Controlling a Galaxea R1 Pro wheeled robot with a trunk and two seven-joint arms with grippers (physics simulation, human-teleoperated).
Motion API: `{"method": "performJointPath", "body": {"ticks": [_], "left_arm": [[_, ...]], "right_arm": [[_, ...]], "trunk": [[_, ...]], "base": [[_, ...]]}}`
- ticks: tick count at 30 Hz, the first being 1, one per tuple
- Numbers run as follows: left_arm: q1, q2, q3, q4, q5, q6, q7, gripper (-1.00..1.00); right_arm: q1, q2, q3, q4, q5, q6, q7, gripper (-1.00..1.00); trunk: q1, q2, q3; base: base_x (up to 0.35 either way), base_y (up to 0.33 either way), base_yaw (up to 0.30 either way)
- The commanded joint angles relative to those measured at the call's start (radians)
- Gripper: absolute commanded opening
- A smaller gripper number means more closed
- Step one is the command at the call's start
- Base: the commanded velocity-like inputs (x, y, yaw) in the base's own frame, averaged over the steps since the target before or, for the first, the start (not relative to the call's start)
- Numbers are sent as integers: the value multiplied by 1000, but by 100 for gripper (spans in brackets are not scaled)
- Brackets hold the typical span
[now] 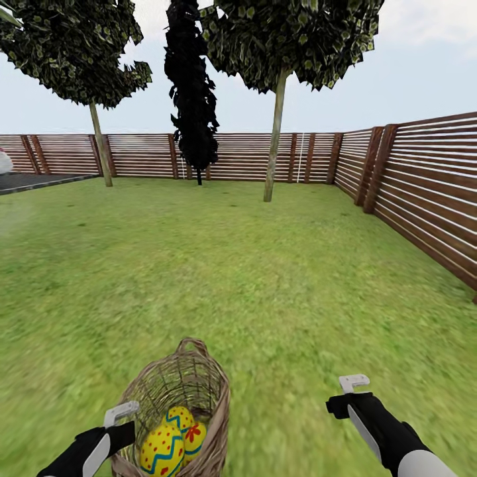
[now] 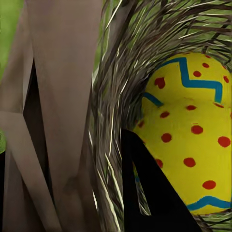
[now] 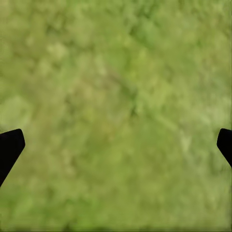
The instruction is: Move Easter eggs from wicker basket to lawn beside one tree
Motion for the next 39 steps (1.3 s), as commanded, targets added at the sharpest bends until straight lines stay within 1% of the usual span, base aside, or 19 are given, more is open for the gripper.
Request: {"method": "performJointPath", "body": {"ticks": [1, 2, 3, 5, 12, 14, 16, 18, 25, 29, 39], "left_arm": [[0, -1, 5, -3, 12, 7, 1, -100], [0, 0, 5, -3, 12, 7, 1, -100], [0, 0, 5, -3, 12, 7, 1, -100], [0, 1, 5, -3, 12, 7, 1, -100], [0, 8, 7, -9, 13, 5, 1, -100], [0, 8, 8, -9, 13, 4, 1, -100], [0, 7, 7, -9, 14, 4, 1, -100], [0, 8, 8, -9, 14, 4, 1, -100], [0, 5, 6, -6, 14, 3, 1, -100], [0, 5, 6, -6, 14, 3, 1, -100], [0, 6, 6, -4, 14, 2, 1, -100]], "right_arm": [[-1, 2, 21, -2, 7, 5, -10, 100], [-1, 6, 31, -2, 29, 5, -11, 100], [-1, 9, 36, -1, 42, 5, -11, 100], [-1, 15, 40, 0, 50, 6, -11, 100], [-1, 18, 41, 3, 53, 7, -11, 100], [-1, 18, 39, 28, 53, 5, -11, 100], [-1, 26, 39, 37, 54, 4, -11, 100], [-1, 28, 38, 38, 54, 4, -11, 100], [-1, 22, 33, 37, 52, 7, -6, 100], [-1, 27, 38, 37, 53, 6, -6, 100], [-1, 29, 41, 37, 54, 5, -7, 100]], "trunk": [[-4, 7, 2], [-8, 14, 6], [-12, 21, 10], [-19, 35, 16], [-46, 84, 38], [-54, 98, 45], [-62, 112, 51], [-69, 126, 57], [-96, 175, 79], [-111, 203, 92], [-150, 273, 123]], "base": [[0, 0, 40], [0, 0, 170], [0, 0, 236], [0, 0, 276], [0, 0, 292], [0, 0, 294], [0, 0, 296], [0, 0, 296], [0, 0, 296], [0, 0, 296], [0, 0, 296]]}}
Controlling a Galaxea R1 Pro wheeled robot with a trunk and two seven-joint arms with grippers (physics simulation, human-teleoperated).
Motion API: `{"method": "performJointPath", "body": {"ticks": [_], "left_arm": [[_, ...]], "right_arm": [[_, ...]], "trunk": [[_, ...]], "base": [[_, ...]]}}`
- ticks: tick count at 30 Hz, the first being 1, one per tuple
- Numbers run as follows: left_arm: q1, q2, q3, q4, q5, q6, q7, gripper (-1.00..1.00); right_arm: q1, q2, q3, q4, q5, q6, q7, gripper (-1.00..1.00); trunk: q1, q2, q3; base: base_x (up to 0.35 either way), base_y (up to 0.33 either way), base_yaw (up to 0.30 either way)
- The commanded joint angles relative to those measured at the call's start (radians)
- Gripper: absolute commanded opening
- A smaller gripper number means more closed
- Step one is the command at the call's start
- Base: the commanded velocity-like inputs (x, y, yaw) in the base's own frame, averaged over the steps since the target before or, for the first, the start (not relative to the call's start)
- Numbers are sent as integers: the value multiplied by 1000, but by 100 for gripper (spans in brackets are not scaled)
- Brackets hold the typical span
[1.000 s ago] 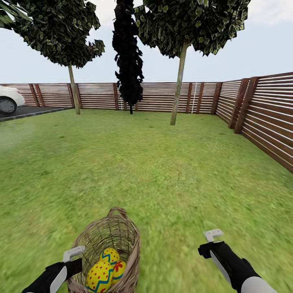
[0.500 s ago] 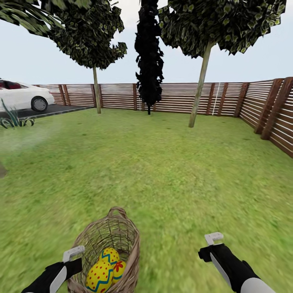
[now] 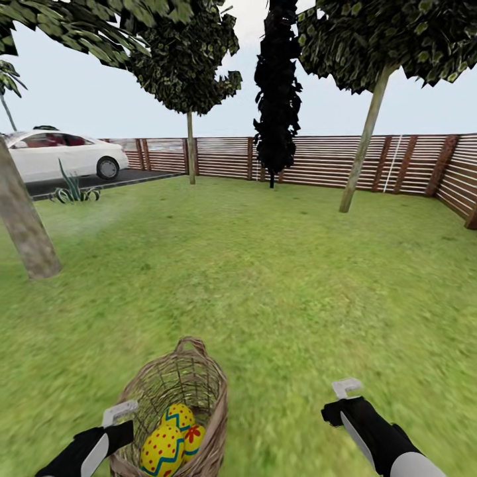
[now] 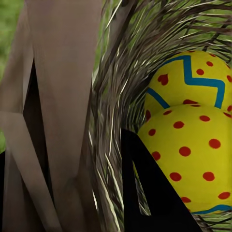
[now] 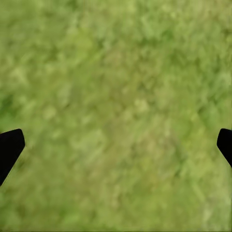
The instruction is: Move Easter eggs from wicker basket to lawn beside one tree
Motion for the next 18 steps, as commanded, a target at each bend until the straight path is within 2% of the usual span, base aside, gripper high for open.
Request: {"method": "performJointPath", "body": {"ticks": [1, 13, 14, 16, 18], "left_arm": [[0, 1, 4, -3, 13, 6, 1, -100], [0, 2, 5, -3, 13, 6, 1, -100], [0, 4, 5, -5, 13, 6, 1, -100], [0, 25, 6, -8, 14, 9, -5, -100], [0, 30, 7, -8, 14, 11, -8, -100]], "right_arm": [[0, -2, 7, -2, -7, 6, -7, 100], [0, -2, 7, -1, -8, 6, -9, 100], [0, -3, 6, -2, -8, 6, -8, 100], [0, -1, 8, -1, -7, 6, -9, 100], [0, 1, 8, -1, -7, 6, -9, 100]], "trunk": [[-4, 7, 2], [-50, 91, 40], [-54, 98, 43], [-62, 112, 49], [-69, 126, 56]], "base": [[0, 0, 296], [0, 0, 296], [0, 0, 296], [0, 0, 296], [0, 0, 296]]}}
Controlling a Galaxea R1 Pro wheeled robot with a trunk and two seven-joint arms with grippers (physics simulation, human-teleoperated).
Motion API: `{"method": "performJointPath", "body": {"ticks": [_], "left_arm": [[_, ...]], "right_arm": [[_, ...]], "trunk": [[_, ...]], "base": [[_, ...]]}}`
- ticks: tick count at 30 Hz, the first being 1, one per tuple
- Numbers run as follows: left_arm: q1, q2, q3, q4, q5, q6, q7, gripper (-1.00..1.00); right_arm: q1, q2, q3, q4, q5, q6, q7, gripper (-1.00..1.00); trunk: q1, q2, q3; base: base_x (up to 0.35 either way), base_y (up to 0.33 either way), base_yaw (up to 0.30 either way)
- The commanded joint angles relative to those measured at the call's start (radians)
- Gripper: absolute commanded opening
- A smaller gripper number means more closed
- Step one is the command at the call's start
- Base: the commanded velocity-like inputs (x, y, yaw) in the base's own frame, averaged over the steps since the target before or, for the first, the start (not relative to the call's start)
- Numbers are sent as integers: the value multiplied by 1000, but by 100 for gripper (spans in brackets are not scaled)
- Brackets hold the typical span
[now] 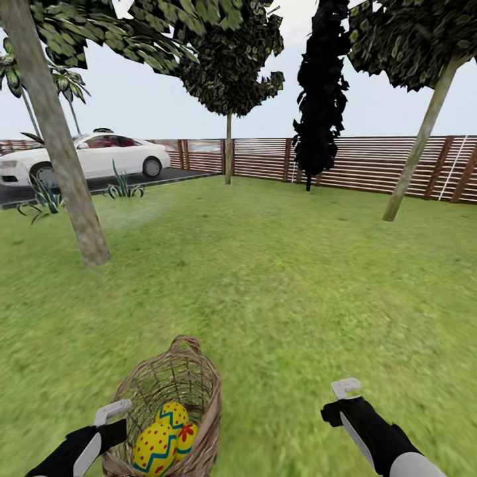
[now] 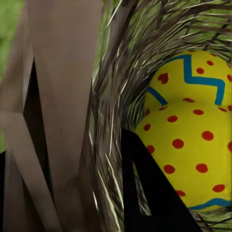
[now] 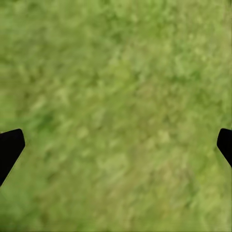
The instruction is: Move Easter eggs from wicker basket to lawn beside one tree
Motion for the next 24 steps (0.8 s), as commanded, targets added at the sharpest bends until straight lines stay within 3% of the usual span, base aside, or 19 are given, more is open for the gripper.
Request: {"method": "performJointPath", "body": {"ticks": [1, 5, 7, 8, 10, 11, 14, 24], "left_arm": [[0, 0, 4, -2, 9, 7, 1, -100], [0, 14, 6, -6, 10, 7, -1, -100], [0, 22, 9, -6, 11, 5, -1, -100], [0, 22, 10, -6, 12, 5, -2, -100], [0, 21, 11, -6, 12, 5, -2, -100], [0, 20, 10, -6, 12, 5, -2, -100], [0, 17, 10, -5, 13, 5, -2, -100], [0, 18, 10, -5, 13, 5, -2, -100]], "right_arm": [[0, -3, 7, -2, -7, 6, -7, 100], [0, -3, 7, -2, -8, 6, -2, 100], [0, -16, 1, -3, -12, 10, 57, 100], [0, -39, -3, -10, -14, 11, 106, 100], [-1, -127, -6, -26, -31, 20, 199, 100], [-1, -142, -6, -29, -42, 23, 223, 100], [-1, -150, -4, -34, -51, 24, 236, 100], [-1, -134, 0, -36, -43, 24, 232, 100]], "trunk": [[-4, 7, 2], [-19, 35, 15], [-27, 49, 21], [-31, 56, 24], [-39, 70, 30], [-42, 77, 34], [-54, 98, 43], [-92, 168, 74]], "base": [[0, 0, 296], [0, 0, 296], [0, 0, 296], [0, 0, 296], [0, 0, 296], [0, 0, 296], [0, 0, 296], [0, 0, 296]]}}
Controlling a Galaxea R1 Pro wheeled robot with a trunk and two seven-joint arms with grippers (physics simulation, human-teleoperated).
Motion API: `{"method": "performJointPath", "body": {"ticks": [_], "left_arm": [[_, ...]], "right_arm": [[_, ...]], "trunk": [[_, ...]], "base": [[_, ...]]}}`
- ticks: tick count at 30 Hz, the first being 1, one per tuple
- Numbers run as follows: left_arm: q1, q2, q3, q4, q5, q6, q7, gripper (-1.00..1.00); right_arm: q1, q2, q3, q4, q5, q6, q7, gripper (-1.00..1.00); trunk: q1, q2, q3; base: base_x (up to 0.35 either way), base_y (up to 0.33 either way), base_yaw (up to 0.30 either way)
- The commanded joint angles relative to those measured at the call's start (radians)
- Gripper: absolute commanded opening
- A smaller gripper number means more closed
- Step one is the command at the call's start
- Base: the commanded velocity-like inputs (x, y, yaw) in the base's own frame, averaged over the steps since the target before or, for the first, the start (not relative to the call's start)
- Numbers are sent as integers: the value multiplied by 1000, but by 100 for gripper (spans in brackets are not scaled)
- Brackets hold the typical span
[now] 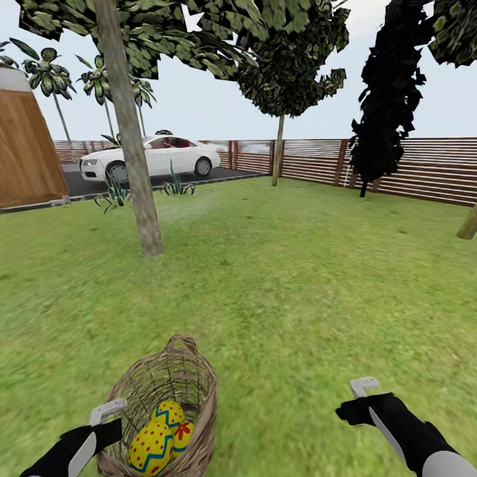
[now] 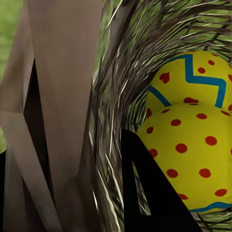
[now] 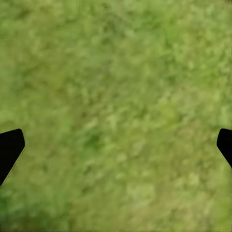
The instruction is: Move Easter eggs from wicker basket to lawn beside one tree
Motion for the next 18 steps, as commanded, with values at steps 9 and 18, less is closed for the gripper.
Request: {"method": "performJointPath", "body": {"ticks": [9, 18], "left_arm": [[-1, 2, 7, -4, 11, 8, -2, -100], [-1, 0, 6, -3, 11, 10, -4, -100]], "right_arm": [[0, 32, 7, -1, -8, 6, -4, 100], [0, 30, 4, -1, -9, 7, -4, 100]], "trunk": [[-35, 63, 27], [-69, 126, 55]], "base": [[0, 0, 296], [0, 0, 296]]}}
